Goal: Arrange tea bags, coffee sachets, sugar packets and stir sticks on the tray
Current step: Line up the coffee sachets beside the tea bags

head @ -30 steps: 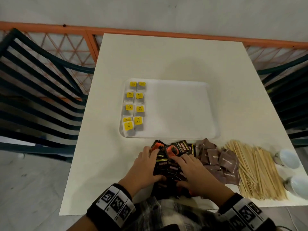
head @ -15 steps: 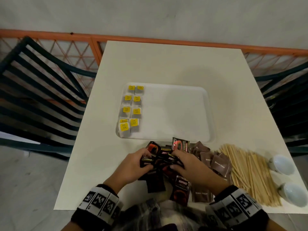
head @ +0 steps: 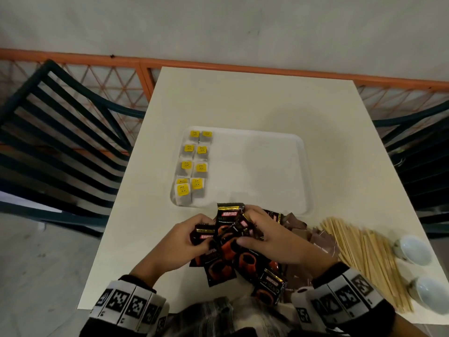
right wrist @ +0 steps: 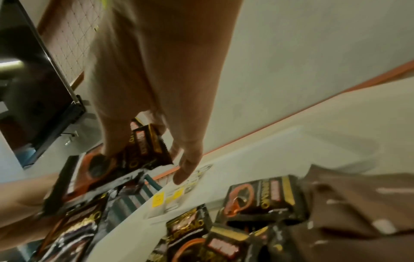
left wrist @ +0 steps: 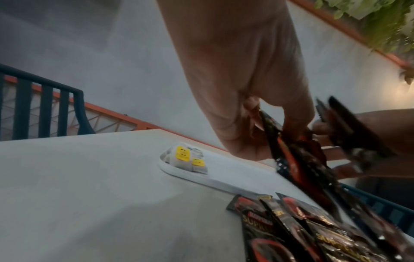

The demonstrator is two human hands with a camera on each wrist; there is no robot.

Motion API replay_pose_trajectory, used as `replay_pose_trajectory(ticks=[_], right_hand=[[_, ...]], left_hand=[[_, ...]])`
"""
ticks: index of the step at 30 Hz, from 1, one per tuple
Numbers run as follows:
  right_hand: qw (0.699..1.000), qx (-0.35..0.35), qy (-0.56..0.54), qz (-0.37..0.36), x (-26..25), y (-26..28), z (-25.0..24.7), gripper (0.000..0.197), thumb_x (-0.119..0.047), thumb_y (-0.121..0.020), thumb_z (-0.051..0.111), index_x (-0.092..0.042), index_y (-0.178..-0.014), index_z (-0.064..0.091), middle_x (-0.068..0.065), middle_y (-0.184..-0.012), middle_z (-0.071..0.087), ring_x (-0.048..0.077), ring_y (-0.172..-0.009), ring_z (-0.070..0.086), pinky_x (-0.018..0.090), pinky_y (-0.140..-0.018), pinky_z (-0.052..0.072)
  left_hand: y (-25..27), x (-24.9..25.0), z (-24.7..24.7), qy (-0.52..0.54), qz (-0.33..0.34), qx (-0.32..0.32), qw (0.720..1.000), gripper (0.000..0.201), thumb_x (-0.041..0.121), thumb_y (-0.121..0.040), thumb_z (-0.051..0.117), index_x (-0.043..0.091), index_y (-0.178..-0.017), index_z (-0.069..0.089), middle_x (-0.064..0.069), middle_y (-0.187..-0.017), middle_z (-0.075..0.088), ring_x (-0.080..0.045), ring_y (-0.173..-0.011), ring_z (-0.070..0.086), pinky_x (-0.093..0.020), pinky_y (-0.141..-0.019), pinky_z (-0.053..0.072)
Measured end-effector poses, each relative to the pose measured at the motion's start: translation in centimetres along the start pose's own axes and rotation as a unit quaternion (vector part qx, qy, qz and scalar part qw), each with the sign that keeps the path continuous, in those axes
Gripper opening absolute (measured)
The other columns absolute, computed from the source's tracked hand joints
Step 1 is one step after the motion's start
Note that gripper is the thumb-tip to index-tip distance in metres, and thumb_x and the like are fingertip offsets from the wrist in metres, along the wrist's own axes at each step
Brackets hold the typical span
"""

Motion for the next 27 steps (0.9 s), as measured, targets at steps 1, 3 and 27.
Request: replay_pose_trajectory(ticks=[1, 3, 27], right_hand=[[1.000, 0.011, -0.027, 0.006, -0.3, -0.5, 0.1, 0.030, -0.030, -0.090, 0.056, -0.022, -0.116, 0.046, -0.002, -0.122, 0.049, 0.007, -0.113, 0.050, 0.023, -0.098, 0.044], [0.996, 0.043, -0.077, 0.019, -0.7, -1.3, 0.4, 0.021, -0.029, -0.090, 0.058, -0.022, -0.106, 0.047, -0.002, -0.100, 0.059, 0.012, -0.094, 0.060, 0.029, -0.083, 0.050], [0.998, -0.008, -0.058, -0.009, -4.2, -4.1, 2.4, 0.062, -0.025, -0.094, 0.051, -0.026, -0.144, 0.015, -0.001, -0.135, 0.046, 0.005, -0.115, 0.048, 0.005, -0.083, 0.041]], left_hand=[[-0.1, 0.3, 0.3, 0.003, 0.001, -0.008, 1.000, 0.024, 0.028, -0.071, 0.061, 0.034, -0.094, 0.059, 0.003, -0.093, 0.067, -0.013, -0.084, 0.065, -0.031, -0.077, 0.054], [-0.2, 0.5, 0.5, 0.010, -0.003, -0.002, 1.000, 0.026, 0.030, -0.069, 0.060, 0.034, -0.095, 0.060, 0.002, -0.094, 0.067, -0.016, -0.085, 0.066, -0.036, -0.079, 0.054], [-0.9, 2.5, -1.4, 0.290, -0.113, 0.189, 0.931, 0.021, 0.021, -0.095, 0.046, 0.015, -0.095, 0.065, -0.011, -0.086, 0.072, -0.019, -0.075, 0.071, -0.028, -0.061, 0.057]])
Point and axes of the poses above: each hand's wrist, its own y-axis away from the middle knuckle, its own z-axis out of the palm, x = y × z, the point moved 4 cm from there along -y, towards the middle knuckle
